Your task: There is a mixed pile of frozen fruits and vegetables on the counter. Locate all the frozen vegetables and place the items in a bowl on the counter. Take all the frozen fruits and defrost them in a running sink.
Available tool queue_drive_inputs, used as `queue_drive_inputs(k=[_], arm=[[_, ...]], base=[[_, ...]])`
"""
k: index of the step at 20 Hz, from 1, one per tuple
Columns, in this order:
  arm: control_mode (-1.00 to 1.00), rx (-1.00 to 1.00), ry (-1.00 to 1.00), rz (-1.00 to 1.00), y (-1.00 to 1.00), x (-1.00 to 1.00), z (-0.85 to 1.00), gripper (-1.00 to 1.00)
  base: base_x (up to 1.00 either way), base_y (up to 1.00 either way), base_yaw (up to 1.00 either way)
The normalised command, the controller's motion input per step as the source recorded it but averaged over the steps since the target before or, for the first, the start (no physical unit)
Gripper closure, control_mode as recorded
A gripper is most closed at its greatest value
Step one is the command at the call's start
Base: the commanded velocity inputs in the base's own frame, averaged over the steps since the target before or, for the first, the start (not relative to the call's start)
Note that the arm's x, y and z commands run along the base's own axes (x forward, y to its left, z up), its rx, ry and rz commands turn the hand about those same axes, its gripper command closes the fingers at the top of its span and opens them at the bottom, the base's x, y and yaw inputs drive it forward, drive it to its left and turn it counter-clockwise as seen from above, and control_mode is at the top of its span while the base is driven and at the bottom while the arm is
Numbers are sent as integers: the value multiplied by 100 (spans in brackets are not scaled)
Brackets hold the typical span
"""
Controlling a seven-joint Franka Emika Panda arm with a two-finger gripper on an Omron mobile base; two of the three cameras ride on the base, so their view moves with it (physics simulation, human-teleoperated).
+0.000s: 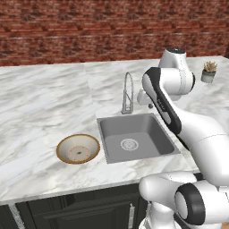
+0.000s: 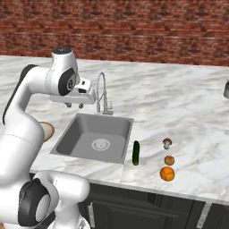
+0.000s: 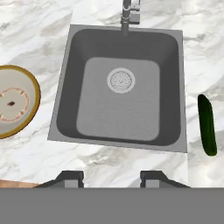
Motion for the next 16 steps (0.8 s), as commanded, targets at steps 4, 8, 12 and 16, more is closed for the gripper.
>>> queue_drive_inputs(k=[4,8,12,16], arm=[[-100,0,0,0,0,0,0,-100],[-100,-1,3,0,-5,-7,-3,-100],[-100,-1,13,-1,-35,-11,-18,-100],[-100,-1,14,-1,-50,-8,-24,-100]], base=[[0,0,0],[0,0,0],[0,0,0],[0,0,0]])
